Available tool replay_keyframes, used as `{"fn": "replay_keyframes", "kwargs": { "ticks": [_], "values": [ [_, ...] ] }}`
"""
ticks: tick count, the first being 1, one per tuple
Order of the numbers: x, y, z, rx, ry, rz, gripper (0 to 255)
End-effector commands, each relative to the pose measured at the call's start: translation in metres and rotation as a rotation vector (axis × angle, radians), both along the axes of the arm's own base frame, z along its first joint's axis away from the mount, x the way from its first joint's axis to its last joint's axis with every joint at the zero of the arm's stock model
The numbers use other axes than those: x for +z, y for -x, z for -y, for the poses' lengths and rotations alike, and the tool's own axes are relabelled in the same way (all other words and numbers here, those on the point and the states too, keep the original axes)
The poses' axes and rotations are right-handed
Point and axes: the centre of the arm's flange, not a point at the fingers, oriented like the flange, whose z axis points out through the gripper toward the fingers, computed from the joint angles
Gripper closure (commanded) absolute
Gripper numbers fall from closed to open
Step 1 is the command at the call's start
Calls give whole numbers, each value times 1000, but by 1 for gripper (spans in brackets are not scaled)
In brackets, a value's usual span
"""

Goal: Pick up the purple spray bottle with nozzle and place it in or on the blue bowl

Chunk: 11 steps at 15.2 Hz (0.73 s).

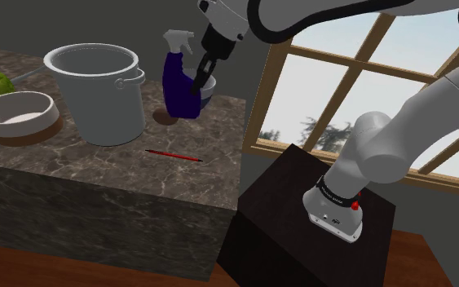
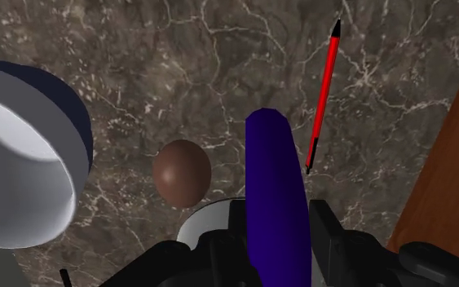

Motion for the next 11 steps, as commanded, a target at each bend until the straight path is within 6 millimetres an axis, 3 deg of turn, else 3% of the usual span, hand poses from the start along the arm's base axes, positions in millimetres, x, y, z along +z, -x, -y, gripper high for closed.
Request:
{"fn": "replay_keyframes", "kwargs": {
  "ticks": [1, 11],
  "values": [
    [11, 0, 1, 0, 0, 0, 255],
    [64, 0, 1, 0, 0, 0, 255]
  ]
}}
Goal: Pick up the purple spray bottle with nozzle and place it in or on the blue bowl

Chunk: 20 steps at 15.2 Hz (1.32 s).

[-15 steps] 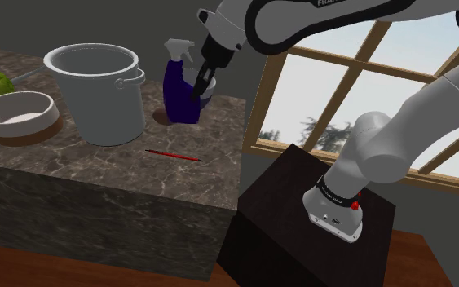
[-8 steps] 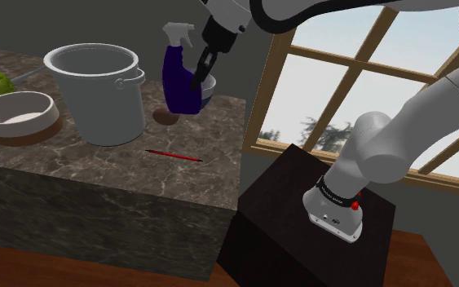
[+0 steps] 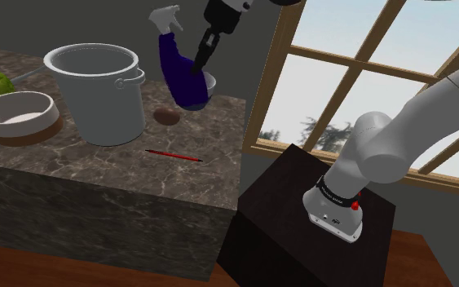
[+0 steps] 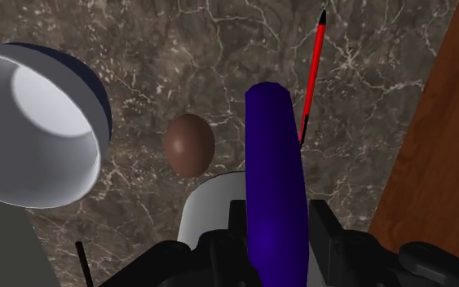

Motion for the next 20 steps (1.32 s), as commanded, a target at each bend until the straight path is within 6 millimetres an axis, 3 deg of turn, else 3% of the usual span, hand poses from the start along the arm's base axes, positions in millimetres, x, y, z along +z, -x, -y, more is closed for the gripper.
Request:
{"fn": "replay_keyframes", "kwargs": {
  "ticks": [1, 2, 20],
  "values": [
    [10, 0, 1, 0, 0, 0, 255],
    [12, 0, 1, 0, 0, 0, 255],
    [-2, -144, 190, 0, 0, 0, 255]
  ]
}}
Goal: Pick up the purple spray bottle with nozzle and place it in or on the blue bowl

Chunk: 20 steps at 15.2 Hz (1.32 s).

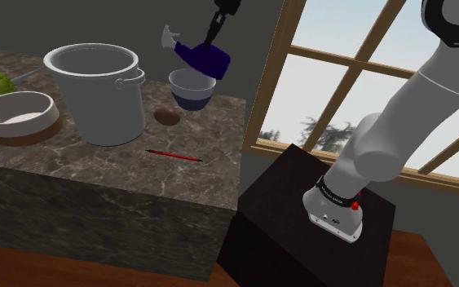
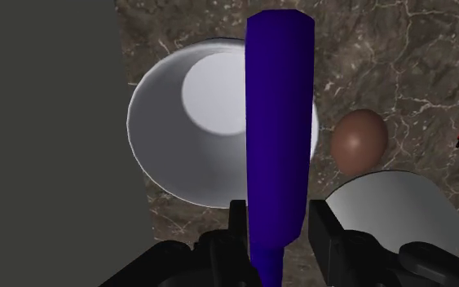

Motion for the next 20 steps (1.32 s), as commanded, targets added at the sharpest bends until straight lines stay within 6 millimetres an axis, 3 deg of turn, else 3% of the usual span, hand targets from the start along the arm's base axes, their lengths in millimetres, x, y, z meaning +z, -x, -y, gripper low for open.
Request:
{"fn": "replay_keyframes", "kwargs": {
  "ticks": [1, 11, 19, 20],
  "values": [
    [-1, -20, 26, 1, 1, 1, 255],
    [-54, -20, 26, 1, 1, 1, 255],
    [-55, -20, 26, 1, 1, 1, 255],
    [-56, -20, 25, 1, 1, 1, 0]
  ]
}}
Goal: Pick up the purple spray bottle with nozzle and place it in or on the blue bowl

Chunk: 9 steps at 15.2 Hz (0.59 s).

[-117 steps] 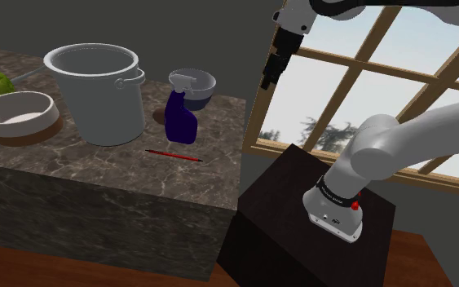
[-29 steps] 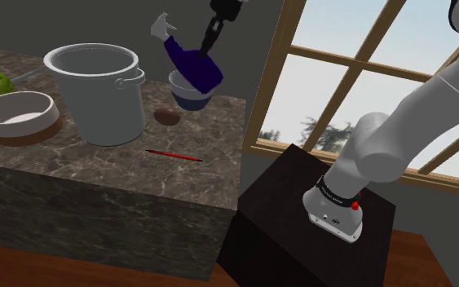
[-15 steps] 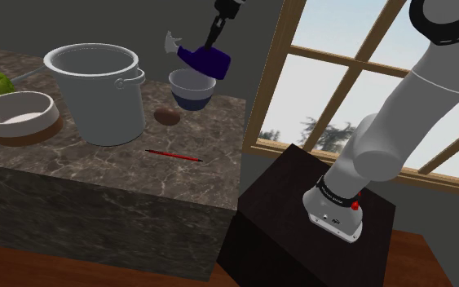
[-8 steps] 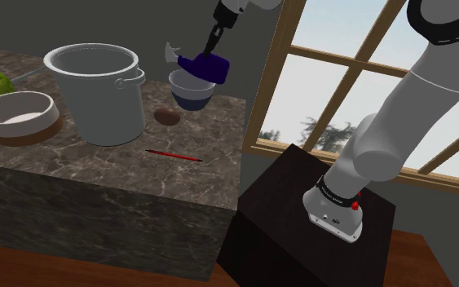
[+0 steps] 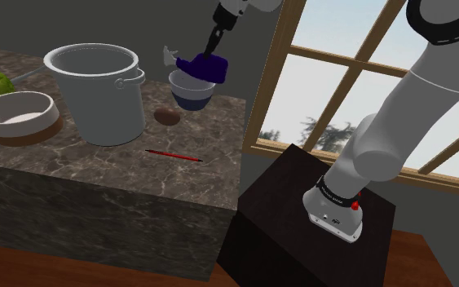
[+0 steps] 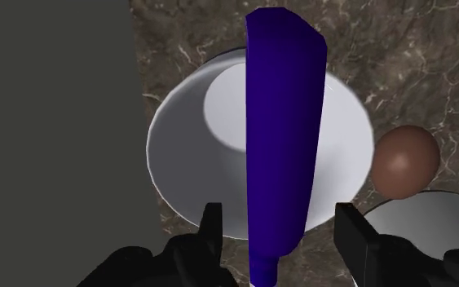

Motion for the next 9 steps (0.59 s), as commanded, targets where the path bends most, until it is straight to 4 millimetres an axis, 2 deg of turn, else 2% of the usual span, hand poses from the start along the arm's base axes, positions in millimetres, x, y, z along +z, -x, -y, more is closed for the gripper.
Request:
{"fn": "replay_keyframes", "kwargs": {
  "ticks": [1, 5, 9],
  "values": [
    [-5, 1, -1, 0, 1, -10, 0],
    [-4, 0, 2, 0, 1, -10, 0],
    [43, 14, 13, 0, 1, -10, 0]
  ]
}}
